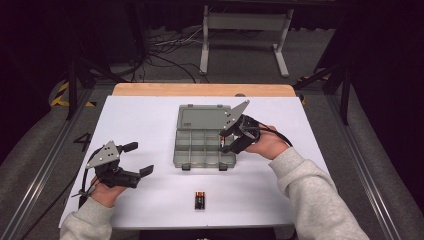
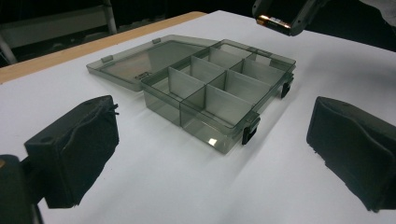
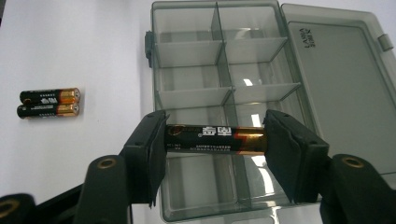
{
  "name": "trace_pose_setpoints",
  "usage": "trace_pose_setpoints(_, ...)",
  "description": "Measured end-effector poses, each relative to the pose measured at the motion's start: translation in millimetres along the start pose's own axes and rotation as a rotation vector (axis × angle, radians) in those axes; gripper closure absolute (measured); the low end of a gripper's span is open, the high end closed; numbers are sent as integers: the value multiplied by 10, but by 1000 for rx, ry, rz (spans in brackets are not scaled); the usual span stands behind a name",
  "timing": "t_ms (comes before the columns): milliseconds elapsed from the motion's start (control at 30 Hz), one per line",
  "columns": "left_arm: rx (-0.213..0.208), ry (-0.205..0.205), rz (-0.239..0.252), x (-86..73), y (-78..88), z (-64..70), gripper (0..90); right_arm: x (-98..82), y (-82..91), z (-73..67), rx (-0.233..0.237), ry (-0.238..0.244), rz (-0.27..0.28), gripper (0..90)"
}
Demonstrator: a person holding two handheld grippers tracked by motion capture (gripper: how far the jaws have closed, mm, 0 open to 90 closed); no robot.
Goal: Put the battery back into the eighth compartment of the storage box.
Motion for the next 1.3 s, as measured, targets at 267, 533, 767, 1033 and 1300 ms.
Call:
trace_pose_setpoints(267, 4, -2, 0, -2, 4, -9, 27, -88, -109, 69, 19, -13, -25, 414)
trace_pose_setpoints(533, 3, -2, 0, -3, 2, -8, 27, -163, -197, 97, 38, -25, -44, 414)
trace_pose_setpoints(767, 1, 0, -3, -5, 4, -10, 27, -210, -259, 111, 46, -32, -65, 414)
trace_pose_setpoints(1033, 2, 0, -2, -4, 6, -9, 27, -244, -314, 116, 58, -35, -89, 414)
trace_pose_setpoints(1300, 1, 1, -3, -5, 6, -9, 27, -260, -351, 115, 69, -30, -109, 414)
Point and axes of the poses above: each handheld gripper's, and its own axes: y roughly backward along the jaws, x roughly out of its top, z roughly to its right, the point moved 5 cm from there along -y, roughly forward along the jaws, and after that the axes turned 13 degrees about x, right-handed, at the moved point
